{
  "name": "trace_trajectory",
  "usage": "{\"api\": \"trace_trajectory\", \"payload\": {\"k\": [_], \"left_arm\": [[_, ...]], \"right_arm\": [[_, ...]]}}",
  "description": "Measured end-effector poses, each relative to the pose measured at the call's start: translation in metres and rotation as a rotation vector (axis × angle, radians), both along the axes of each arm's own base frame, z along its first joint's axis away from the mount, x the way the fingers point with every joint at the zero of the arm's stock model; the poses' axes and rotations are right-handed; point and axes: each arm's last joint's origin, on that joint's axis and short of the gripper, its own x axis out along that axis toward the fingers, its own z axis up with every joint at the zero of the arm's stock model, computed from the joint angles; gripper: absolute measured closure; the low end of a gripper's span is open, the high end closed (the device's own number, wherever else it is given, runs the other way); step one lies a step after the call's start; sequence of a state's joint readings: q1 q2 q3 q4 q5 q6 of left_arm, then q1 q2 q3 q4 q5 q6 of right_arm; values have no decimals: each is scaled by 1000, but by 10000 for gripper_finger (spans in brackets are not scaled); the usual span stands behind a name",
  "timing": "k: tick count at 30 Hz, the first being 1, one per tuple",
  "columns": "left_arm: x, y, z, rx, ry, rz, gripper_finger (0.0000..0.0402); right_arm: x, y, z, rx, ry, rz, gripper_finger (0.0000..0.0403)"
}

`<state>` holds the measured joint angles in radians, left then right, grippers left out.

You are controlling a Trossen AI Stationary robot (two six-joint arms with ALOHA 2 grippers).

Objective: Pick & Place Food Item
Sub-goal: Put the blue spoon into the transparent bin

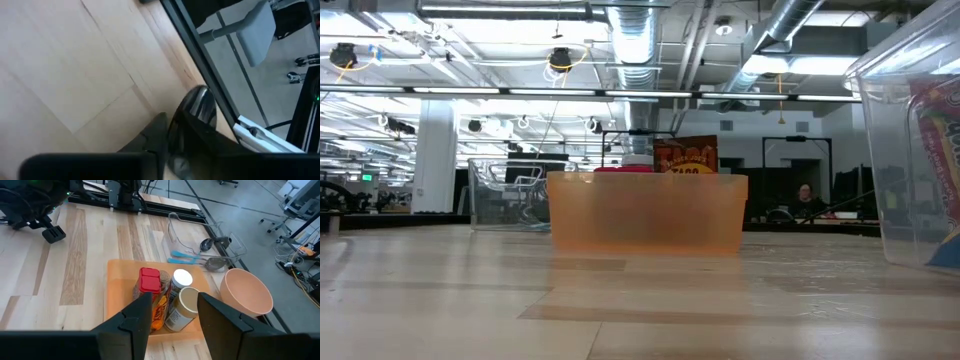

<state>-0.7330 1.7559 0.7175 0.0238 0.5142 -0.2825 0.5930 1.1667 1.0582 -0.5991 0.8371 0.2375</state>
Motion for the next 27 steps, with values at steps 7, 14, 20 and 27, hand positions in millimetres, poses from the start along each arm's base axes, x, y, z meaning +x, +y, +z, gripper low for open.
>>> {"api": "trace_trajectory", "payload": {"k": [7, 14, 20, 27], "left_arm": [[7, 12, -2, 11, 12, 33, 396], [8, 31, -9, 49, 54, 87, 400], [22, 49, -8, 72, 1, 145, 400], [39, 84, 24, 287, -297, 395, 401]], "right_arm": [[0, 0, 0, 0, 2, 2, 249], [0, 0, -1, -3, 7, 2, 249], [0, 0, -1, -3, 7, 2, 249], [0, 0, -1, -1, 9, 0, 249]]}}
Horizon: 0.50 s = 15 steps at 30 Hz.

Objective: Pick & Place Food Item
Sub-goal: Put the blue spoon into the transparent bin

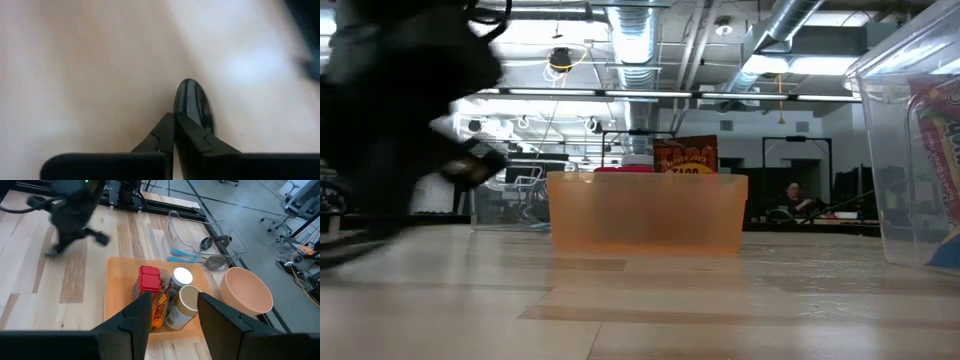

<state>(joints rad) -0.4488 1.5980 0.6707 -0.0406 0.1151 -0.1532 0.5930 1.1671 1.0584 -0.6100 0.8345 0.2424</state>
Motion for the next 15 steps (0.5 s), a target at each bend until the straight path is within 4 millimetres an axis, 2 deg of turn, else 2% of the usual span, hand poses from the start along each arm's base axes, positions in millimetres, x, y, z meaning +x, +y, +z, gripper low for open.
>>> {"api": "trace_trajectory", "payload": {"k": [3, 6, 12, 15], "left_arm": [[-2, 16, 17, 133, -137, 158, 401], [-13, 30, 23, 213, -214, 316, 401], [-44, 52, 7, 223, -211, 550, 401], [-55, 56, -3, 199, -225, 591, 401]], "right_arm": [[-1, -1, -1, 4, 11, -8, 249], [-1, -1, -2, 0, 19, -9, 249], [-2, -1, -3, -2, 24, -10, 249], [-2, -1, -2, -1, 22, -10, 249]]}}
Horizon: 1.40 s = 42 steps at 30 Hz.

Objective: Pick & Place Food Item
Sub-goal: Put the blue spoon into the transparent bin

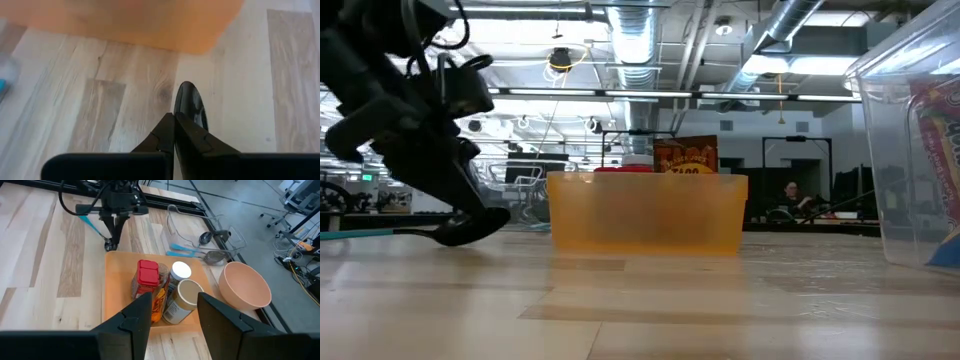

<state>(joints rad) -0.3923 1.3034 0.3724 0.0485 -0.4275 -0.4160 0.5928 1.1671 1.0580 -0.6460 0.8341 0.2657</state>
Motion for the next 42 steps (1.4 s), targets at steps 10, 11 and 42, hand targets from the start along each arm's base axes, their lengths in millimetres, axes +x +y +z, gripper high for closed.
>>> {"api": "trace_trajectory", "payload": {"k": [10, 11, 42], "left_arm": [[-8, 4, -8, -7, -65, 53, 397], [-8, 5, -9, 9, -69, 69, 392], [-27, -21, -8, -219, 7, 12, 239]], "right_arm": [[0, 0, 0, 13, -8, -7, 249], [0, 0, 0, 14, -8, -8, 249], [0, 0, 0, 12, -5, -8, 249]]}}
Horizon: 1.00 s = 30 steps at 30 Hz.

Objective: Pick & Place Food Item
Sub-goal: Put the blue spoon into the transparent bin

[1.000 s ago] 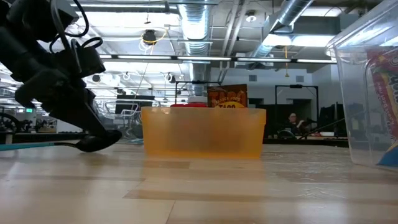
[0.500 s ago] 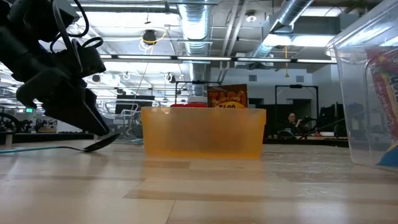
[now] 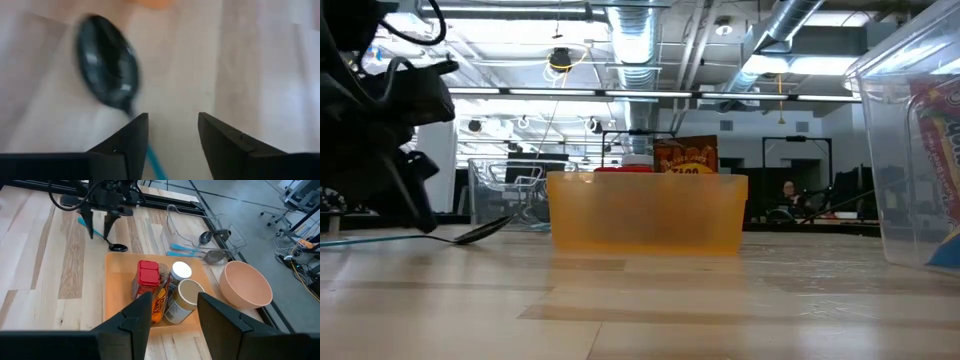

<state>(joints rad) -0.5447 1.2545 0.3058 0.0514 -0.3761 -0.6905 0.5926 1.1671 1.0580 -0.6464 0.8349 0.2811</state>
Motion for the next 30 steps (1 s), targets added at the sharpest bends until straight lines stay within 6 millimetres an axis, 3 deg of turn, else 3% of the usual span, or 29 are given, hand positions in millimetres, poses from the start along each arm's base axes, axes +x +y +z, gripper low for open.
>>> {"api": "trace_trajectory", "payload": {"k": [4, 18, 26, 30], "left_arm": [[-4, 2, -1, 106, -29, 86, 254], [-8, 0, -4, 79, 9, 111, 259], [-6, -1, -16, 129, 46, 131, 259], [-5, -1, -21, 152, 47, 177, 279]], "right_arm": [[0, 0, 0, 0, 0, 0, 249], [0, 0, 0, 8, -5, -3, 249], [0, 0, 0, 7, -4, -3, 249], [0, 0, 0, 7, -4, -3, 249]]}}
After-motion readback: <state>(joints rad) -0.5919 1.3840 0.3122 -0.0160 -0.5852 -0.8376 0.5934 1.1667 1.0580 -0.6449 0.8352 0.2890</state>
